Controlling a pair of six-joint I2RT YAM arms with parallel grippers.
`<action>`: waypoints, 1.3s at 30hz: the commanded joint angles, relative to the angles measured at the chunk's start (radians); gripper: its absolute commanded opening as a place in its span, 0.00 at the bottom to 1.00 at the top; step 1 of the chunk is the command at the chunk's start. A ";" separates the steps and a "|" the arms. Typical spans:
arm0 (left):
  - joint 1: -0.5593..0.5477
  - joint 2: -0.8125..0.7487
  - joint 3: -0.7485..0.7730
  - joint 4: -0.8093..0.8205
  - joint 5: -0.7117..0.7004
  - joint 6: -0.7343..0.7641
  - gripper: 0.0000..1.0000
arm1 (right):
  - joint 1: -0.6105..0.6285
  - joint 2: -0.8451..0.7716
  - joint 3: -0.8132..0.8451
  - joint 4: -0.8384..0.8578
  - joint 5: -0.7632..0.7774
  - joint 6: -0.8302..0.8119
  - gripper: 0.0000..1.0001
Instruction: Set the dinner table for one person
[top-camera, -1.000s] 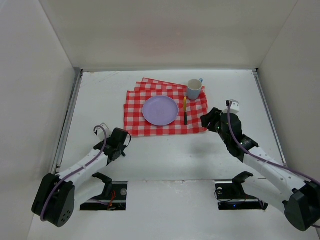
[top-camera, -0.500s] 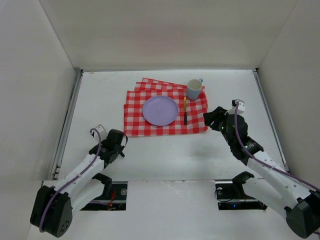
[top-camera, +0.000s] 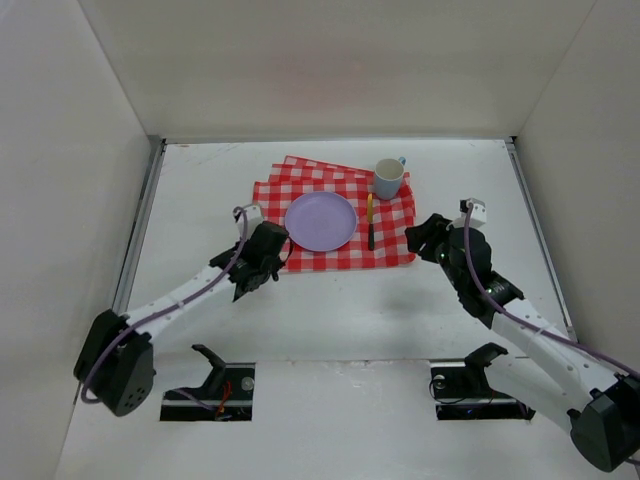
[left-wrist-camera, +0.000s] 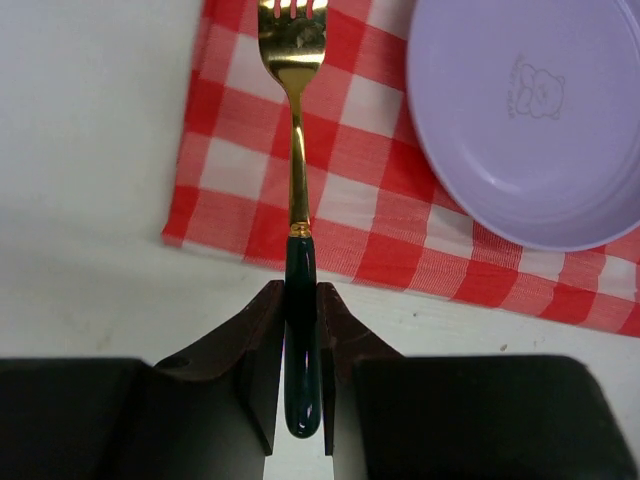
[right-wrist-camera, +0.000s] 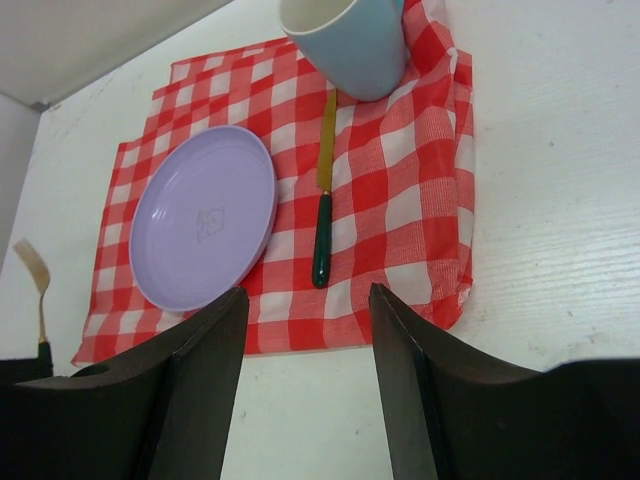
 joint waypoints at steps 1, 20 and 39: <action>0.008 0.102 0.096 0.119 0.052 0.208 0.05 | -0.001 0.016 0.029 0.044 0.011 -0.007 0.58; 0.158 0.469 0.339 0.226 0.115 0.446 0.05 | 0.002 0.044 0.035 0.049 0.012 -0.007 0.58; 0.155 0.597 0.351 0.246 0.092 0.481 0.09 | 0.004 0.050 0.037 0.049 0.012 -0.007 0.58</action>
